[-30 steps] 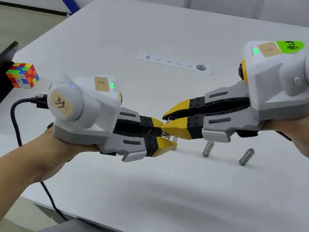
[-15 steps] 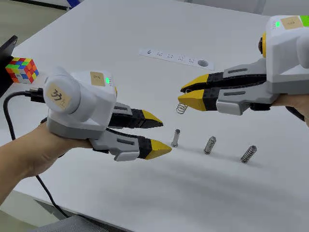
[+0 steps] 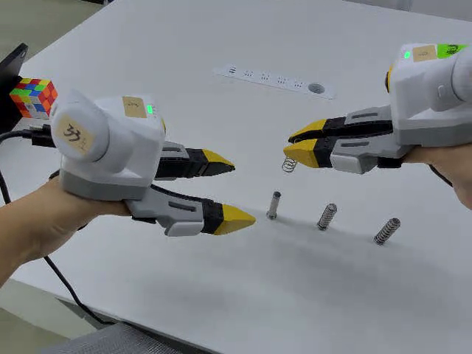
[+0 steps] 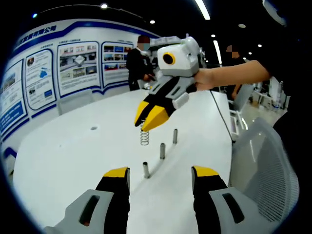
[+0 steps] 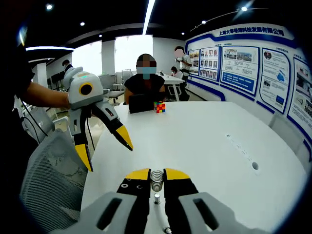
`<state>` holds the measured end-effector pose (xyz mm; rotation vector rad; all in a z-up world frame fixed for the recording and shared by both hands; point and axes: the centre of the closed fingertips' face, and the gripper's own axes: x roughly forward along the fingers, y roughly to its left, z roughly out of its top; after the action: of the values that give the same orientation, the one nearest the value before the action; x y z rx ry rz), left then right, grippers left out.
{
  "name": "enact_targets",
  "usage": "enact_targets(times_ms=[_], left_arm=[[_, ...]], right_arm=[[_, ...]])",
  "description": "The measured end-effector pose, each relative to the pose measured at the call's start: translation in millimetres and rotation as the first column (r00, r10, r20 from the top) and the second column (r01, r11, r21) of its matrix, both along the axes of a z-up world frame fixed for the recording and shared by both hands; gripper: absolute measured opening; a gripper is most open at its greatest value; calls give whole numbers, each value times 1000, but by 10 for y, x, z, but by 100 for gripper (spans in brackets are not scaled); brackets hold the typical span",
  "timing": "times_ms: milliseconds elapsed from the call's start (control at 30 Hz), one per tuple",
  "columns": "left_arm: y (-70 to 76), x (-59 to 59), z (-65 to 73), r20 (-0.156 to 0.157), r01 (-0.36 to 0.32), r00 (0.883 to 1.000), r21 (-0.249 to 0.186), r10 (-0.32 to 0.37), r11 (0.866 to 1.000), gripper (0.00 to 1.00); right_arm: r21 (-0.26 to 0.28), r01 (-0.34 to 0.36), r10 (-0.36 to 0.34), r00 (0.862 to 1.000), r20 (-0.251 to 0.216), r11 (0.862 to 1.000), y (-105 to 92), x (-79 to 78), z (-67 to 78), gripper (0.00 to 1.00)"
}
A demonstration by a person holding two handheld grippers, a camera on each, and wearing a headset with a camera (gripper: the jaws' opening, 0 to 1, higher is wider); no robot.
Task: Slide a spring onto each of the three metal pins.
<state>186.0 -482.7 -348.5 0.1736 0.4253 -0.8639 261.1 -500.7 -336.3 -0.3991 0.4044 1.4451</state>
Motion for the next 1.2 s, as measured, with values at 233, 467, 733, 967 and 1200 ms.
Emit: enact_targets(times_ms=[233,467,733,967,1200], left_arm=[[43,11,-75,-41,-36,999,-8,35,999,69],[41,6,-148,-65,-38,997,5,38,999,84],[129,20,-171,-77,-68,995,-5,68,998,93],[191,26,-213,-88,-86,992,6,86,996,94],[225,51,-194,-74,-101,992,3,101,995,92]], right_arm=[[-35,10,-11,1000,-26,999,30,-29,-232,11],[-44,29,-31,998,-48,999,78,-6,-377,11],[-72,31,-36,996,-80,997,79,-25,-463,11],[-98,23,-30,997,-73,995,83,-47,-548,11],[-111,23,-32,997,-76,994,71,-36,-648,11]])
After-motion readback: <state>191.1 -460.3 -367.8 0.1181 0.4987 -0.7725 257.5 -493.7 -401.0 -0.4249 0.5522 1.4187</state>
